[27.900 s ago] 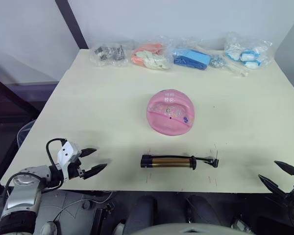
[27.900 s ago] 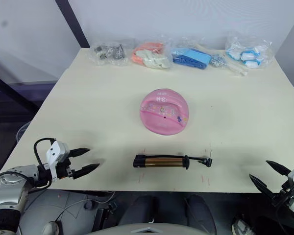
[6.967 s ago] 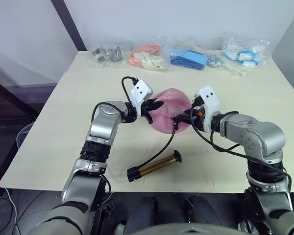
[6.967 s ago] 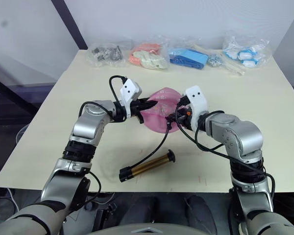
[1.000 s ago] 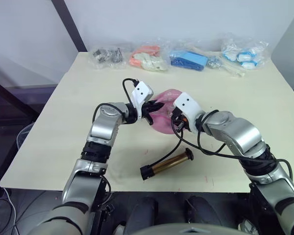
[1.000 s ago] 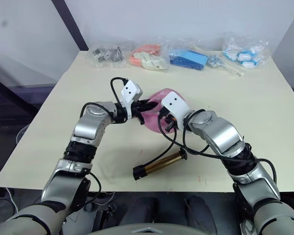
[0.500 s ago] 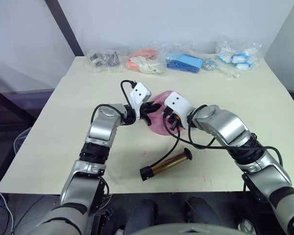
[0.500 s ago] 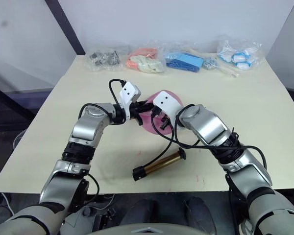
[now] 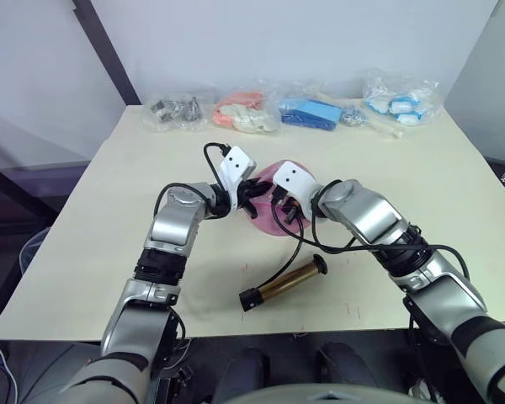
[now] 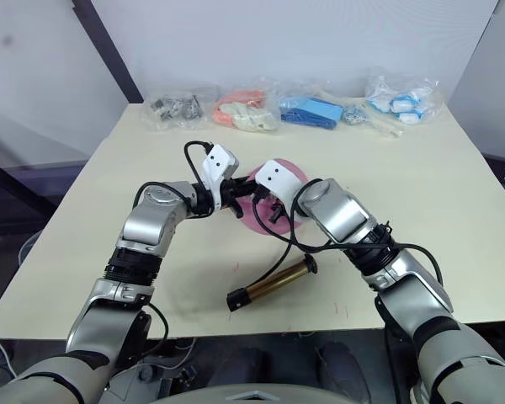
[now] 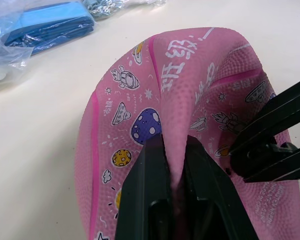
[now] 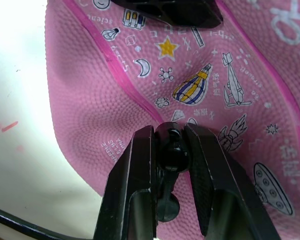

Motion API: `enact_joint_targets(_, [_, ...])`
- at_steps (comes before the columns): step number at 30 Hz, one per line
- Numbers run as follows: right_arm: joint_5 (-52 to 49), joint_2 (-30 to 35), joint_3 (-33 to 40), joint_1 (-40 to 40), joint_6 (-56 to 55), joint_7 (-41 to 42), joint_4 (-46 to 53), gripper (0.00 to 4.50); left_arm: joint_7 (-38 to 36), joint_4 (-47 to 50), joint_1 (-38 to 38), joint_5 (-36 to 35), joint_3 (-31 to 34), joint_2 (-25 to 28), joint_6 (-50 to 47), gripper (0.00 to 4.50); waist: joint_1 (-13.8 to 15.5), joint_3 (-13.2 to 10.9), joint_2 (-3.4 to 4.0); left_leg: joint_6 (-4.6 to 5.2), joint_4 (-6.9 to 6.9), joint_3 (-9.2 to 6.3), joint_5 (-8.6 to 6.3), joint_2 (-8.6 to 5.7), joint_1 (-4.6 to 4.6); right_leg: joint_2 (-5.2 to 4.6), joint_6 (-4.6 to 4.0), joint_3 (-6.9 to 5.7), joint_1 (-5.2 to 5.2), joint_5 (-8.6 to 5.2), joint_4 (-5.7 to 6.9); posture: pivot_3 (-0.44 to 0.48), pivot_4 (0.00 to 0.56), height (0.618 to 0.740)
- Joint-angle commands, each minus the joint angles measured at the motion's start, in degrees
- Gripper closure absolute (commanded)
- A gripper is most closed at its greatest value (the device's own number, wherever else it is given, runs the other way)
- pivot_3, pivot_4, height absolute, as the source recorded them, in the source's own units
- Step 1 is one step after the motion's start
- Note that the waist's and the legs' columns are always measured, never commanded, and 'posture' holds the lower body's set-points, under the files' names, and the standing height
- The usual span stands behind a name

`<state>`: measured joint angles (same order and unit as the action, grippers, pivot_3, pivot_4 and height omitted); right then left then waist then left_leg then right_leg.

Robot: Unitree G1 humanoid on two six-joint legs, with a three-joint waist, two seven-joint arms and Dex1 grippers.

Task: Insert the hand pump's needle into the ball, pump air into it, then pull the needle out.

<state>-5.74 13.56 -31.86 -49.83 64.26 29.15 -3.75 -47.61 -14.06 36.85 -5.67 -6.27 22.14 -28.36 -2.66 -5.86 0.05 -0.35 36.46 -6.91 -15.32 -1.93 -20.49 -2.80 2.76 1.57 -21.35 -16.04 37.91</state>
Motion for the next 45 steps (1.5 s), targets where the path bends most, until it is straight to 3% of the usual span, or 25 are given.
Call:
enact_joint_targets(1, [2.17,-0.86,-4.63,2.36,-0.60,0.91,-6.39,4.15,-1.43,-2.12,-3.08,0.34,-4.21,-0.97,-3.46,4.50,-0.04,0.08,-0.02,0.00,-0.03,0.00,0.00,0.00,0.05,0.01,0.00,0.03,0.01,0.00,0.00,0.000,0.150,0.740])
enact_joint_targets(8, [5.00,-1.25,-6.81,3.55,-2.16,3.41,-8.23,4.15,-1.46,-2.33,-2.94,0.33,-4.04,-0.61,-3.40,4.50,-0.27,0.07,-0.03,0.01,-0.28,0.02,-0.04,0.04,0.76,0.02,0.15,0.06,0.68,-0.19,-0.17,0.000,0.150,0.740])
enact_joint_targets(28, [12.65,-3.45,-6.26,6.66,-8.20,5.30,-16.74,4.15,-1.56,-2.30,-2.82,0.36,-3.96,-0.21,-3.32,4.50,-0.73,0.56,-0.02,0.00,-0.42,-0.04,-0.05,0.07,0.83,0.02,0.18,0.04,0.70,-0.23,-0.23,0.000,0.150,0.740])
enact_joint_targets(36, [11.29,0.03,2.43,9.51,-8.53,5.43,-2.17,4.15,-0.84,-3.09,-2.57,0.70,-3.48,0.13,-2.44,4.50,-0.34,0.25,-0.04,-0.01,-0.48,-0.12,-0.05,0.06,0.76,-0.01,0.20,-0.02,0.71,-0.26,-0.32,0.000,0.150,0.740])
enact_joint_targets(45, [9.73,4.10,6.91,16.06,-9.90,4.37,13.81,4.15,-0.20,-4.15,-1.88,0.96,-3.72,0.05,-0.51,4.50,1.18,-0.98,0.12,-0.02,-0.45,-0.29,-0.04,-0.12,0.31,-0.26,0.29,-0.16,0.43,-0.30,-0.41,0.000,0.150,0.740])
